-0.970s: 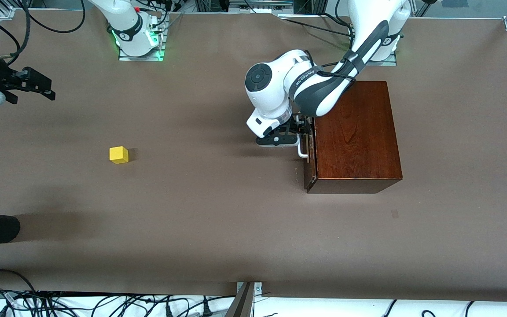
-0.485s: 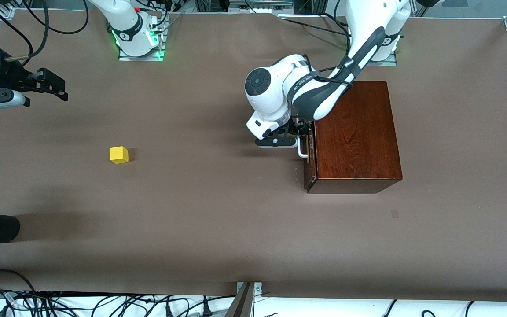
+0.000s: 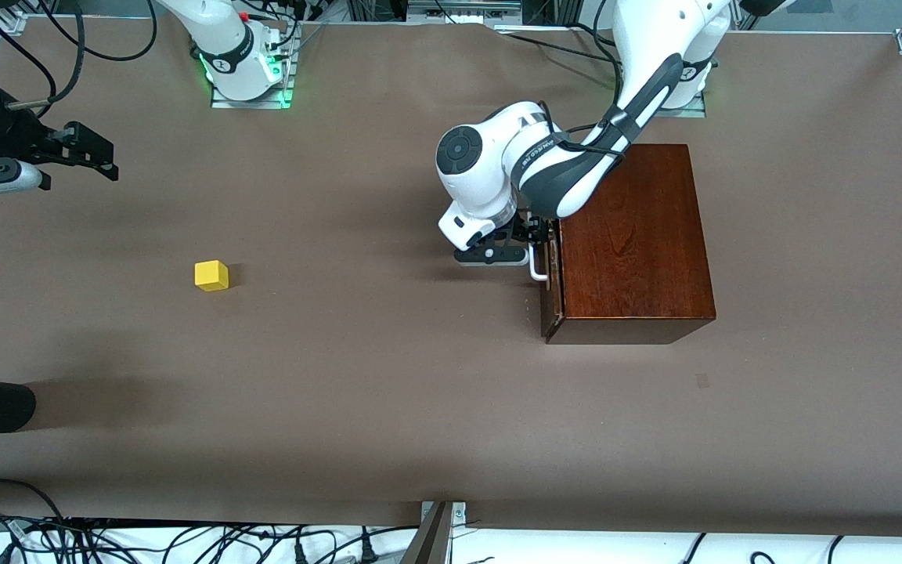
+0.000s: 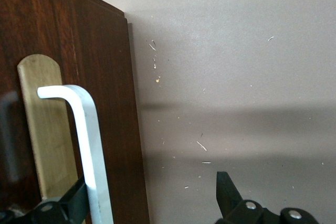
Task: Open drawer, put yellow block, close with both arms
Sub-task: 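Grasp the white handle with the left gripper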
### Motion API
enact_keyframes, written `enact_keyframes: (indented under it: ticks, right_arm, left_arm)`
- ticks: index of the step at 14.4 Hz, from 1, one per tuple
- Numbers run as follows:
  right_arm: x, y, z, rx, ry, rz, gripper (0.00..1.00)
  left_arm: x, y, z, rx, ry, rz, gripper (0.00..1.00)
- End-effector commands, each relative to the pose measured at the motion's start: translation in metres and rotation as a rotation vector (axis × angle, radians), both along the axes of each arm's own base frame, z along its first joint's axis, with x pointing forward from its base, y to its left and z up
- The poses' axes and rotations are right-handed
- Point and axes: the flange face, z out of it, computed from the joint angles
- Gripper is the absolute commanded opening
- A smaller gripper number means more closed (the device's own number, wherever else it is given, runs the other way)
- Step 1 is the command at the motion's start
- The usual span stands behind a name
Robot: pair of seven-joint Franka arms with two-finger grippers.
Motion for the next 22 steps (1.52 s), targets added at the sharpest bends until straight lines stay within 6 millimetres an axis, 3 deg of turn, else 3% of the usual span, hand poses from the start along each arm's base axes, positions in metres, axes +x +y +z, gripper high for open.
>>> enact_keyframes:
  ticks: [1, 6, 13, 22]
  right_arm:
    - [0.002, -0.003, -0.001, -0.013, -0.011, 0.0, 1.0]
    - [0.003, -0.005, -0.006, -0.013, -0.003, -0.003, 1.0]
    - [0.003, -0.005, -0.005, -0.013, -0.009, -0.003, 1.0]
    - [0.005, -0.003, -0.006, -0.013, -0.019, 0.002, 1.0]
  left_arm:
    - [0.003, -0.001, -0.005, -0.008, -0.015, -0.004, 1.0]
    - [0.008, 0.003, -0.005, -0.013, -0.016, 0.01, 1.0]
    - [0.002, -0.006, 0.0, -0.054, 0.021, 0.043, 1.0]
    - [-0.004, -0.04, 0.002, -0.089, -0.006, 0.093, 1.0]
